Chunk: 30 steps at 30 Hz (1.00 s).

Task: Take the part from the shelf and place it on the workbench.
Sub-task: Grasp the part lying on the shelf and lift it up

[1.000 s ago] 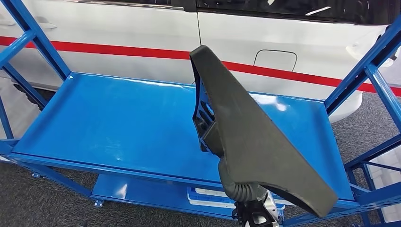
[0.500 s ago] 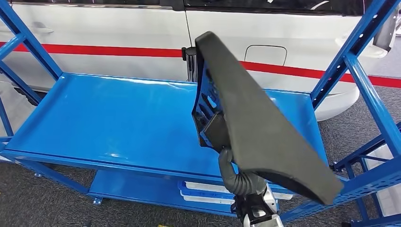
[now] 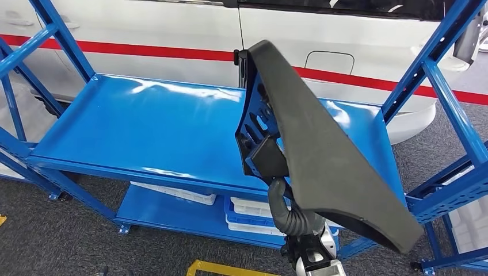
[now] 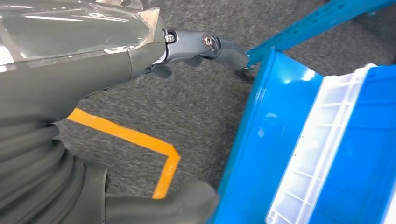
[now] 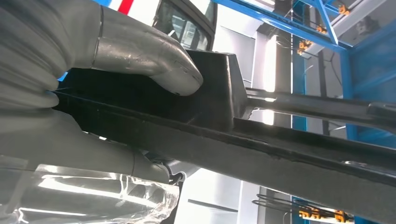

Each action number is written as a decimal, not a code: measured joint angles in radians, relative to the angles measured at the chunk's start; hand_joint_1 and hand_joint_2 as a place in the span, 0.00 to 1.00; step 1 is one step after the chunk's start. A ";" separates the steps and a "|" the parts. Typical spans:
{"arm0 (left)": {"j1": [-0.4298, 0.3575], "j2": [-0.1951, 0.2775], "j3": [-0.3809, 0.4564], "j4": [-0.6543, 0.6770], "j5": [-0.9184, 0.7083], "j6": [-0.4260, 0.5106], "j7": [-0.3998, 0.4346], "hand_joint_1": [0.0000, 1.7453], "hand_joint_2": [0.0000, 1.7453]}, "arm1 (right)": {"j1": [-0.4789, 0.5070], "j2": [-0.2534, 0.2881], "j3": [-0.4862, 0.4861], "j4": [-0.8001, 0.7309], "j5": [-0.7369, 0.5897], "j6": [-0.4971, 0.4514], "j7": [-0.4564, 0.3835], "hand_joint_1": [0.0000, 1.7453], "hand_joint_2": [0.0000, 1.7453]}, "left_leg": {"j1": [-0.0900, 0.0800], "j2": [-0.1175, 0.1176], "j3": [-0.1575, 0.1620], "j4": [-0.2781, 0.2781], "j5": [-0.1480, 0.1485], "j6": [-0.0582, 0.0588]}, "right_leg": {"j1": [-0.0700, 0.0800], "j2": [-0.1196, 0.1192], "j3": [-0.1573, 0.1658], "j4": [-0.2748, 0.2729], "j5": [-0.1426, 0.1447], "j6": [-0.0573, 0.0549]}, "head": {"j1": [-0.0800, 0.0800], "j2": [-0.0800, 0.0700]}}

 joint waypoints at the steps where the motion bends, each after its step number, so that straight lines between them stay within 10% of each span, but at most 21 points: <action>1: 0.001 0.000 0.000 0.000 0.000 0.000 0.000 0.00 1.00 | 0.000 -0.001 0.000 0.002 0.001 -0.002 -0.001 1.00 1.00 | 0.000 0.001 -0.014 0.001 0.011 -0.002 | -0.003 0.000 0.004 0.032 -0.002 0.009 | 0.001 0.000; 4: 0.003 -0.002 0.000 0.000 0.000 -0.001 0.000 0.00 1.00 | 0.000 -0.004 0.000 0.006 0.006 -0.008 -0.003 1.00 1.00 | 0.002 0.004 -0.053 0.004 0.043 -0.014 | -0.013 -0.001 0.110 -0.064 0.048 0.042 | 0.003 0.000; 6: 0.004 -0.002 0.000 0.000 0.002 -0.001 0.000 0.00 1.00 | 0.001 -0.006 0.001 0.006 0.010 -0.016 -0.004 1.00 1.00 | 0.000 0.004 -0.069 0.008 0.060 -0.027 | -0.011 0.000 0.208 -0.204 0.041 0.042 | 0.002 0.000; 8: 0.006 -0.002 0.000 0.000 0.003 -0.001 0.000 0.00 1.00 | 0.004 -0.008 0.001 0.007 0.013 -0.022 -0.005 1.00 1.00 | -0.001 0.004 -0.075 0.009 0.076 -0.040 | -0.001 0.001 0.238 -0.264 0.024 0.032 | 0.001 0.000; 11: 0.011 -0.003 0.001 0.000 0.003 -0.001 0.000 0.00 1.00 | 0.007 -0.008 0.002 0.009 0.017 -0.030 -0.005 1.00 1.00 | 0.006 0.000 -0.087 0.028 0.055 -0.056 | -0.009 -0.002 0.220 -0.265 0.041 0.005 | 0.000 0.000; 14: 0.013 -0.003 0.001 0.000 0.003 -0.001 0.000 0.00 1.00 | 0.007 -0.008 0.004 0.012 0.020 -0.033 -0.005 1.00 1.00 | 0.012 -0.004 -0.123 0.166 -0.083 -0.066 | -0.007 -0.007 0.196 -0.266 0.069 -0.022 | -0.004 0.000; 16: 0.013 -0.003 0.001 0.000 0.003 -0.001 0.000 0.00 1.00 | 0.007 -0.008 0.004 0.015 0.022 -0.033 -0.005 1.00 1.00 | 0.014 -0.005 -0.132 0.262 -0.120 -0.070 | 0.001 -0.010 0.174 -0.264 0.089 -0.029 | -0.004 0.000; 19: 0.013 -0.003 0.001 0.000 0.003 -0.001 0.000 0.00 1.00 | 0.006 -0.008 0.006 0.018 0.026 -0.035 -0.004 1.00 1.00 | 0.017 -0.005 -0.046 0.205 -0.054 -0.069 | 0.007 -0.009 0.139 -0.259 0.115 -0.024 | -0.004 0.000; 23: 0.009 -0.003 0.000 -0.001 0.002 -0.002 0.000 0.00 1.00 | -0.001 -0.007 0.010 0.019 0.030 -0.038 -0.004 1.00 1.00 | 0.007 -0.012 0.082 0.016 -0.065 -0.053 | 0.010 -0.012 0.116 -0.252 0.140 -0.001 | -0.002 0.000; 26: 0.009 -0.004 0.000 -0.001 0.002 -0.002 0.000 0.00 1.00 | -0.005 -0.007 0.011 0.020 0.031 -0.039 -0.004 1.00 1.00 | 0.004 -0.006 0.064 -0.001 -0.045 -0.027 | 0.009 -0.012 0.094 -0.240 0.144 0.014 | -0.001 0.000; 30: 0.009 -0.004 0.001 -0.001 0.002 -0.002 0.000 0.00 1.00 | -0.004 -0.009 0.014 0.021 0.030 -0.041 -0.004 1.00 1.00 | 0.003 0.003 0.008 -0.006 0.005 0.001 | 0.004 -0.007 0.026 -0.046 -0.007 0.002 | 0.008 0.000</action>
